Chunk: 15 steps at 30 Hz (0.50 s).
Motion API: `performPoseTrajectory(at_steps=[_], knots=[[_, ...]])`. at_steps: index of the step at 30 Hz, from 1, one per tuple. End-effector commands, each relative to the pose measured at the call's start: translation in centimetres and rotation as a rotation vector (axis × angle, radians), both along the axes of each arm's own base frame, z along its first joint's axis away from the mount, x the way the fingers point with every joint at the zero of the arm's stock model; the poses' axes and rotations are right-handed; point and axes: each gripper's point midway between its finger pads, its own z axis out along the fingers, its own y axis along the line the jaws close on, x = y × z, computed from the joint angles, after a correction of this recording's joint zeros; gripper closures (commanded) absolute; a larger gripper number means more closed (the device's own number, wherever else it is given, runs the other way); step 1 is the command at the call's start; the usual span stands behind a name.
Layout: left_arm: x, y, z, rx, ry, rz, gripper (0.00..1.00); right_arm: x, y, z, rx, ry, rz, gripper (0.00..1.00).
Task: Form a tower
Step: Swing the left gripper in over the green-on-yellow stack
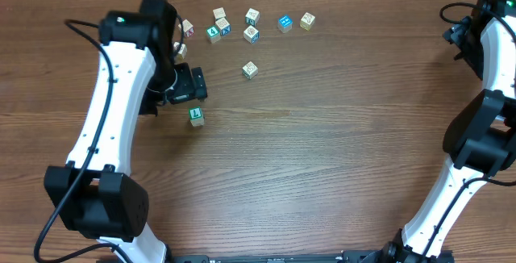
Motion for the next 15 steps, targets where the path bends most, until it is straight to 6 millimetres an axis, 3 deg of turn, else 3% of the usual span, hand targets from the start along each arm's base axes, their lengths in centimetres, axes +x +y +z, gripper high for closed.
performPoseTrajectory(at_steps=[1, 5, 7, 9, 11, 15], knots=[[0.6, -0.4, -1.4, -0.007, -0.011, 0.022, 0.0, 0.3, -0.3, 0.3, -0.017, -0.008, -0.004, 0.0], [2.5, -0.5, -1.5, -0.006, -0.087, -0.014, 0.02, 0.3, -0.3, 0.2, -0.017, -0.008, -0.004, 0.0], [2.5, -0.6, -1.8, -0.01, -0.086, 0.005, 0.09, 0.3, -0.3, 0.3, -0.017, -0.008, -0.004, 0.0], [2.1, -0.9, -2.4, -0.009, -0.067, 0.031, 0.26, 0.3, -0.3, 0.2, -0.017, -0.008, -0.004, 0.0], [1.9, -1.4, -3.4, -0.009, -0.06, 0.037, 0.32, 0.3, -0.3, 0.2, -0.017, -0.008, -0.004, 0.0], [1.8, -1.9, -5.4, -0.008, -0.055, 0.023, 0.33, 0.3, -0.3, 0.2, -0.017, -0.008, -0.004, 0.0]])
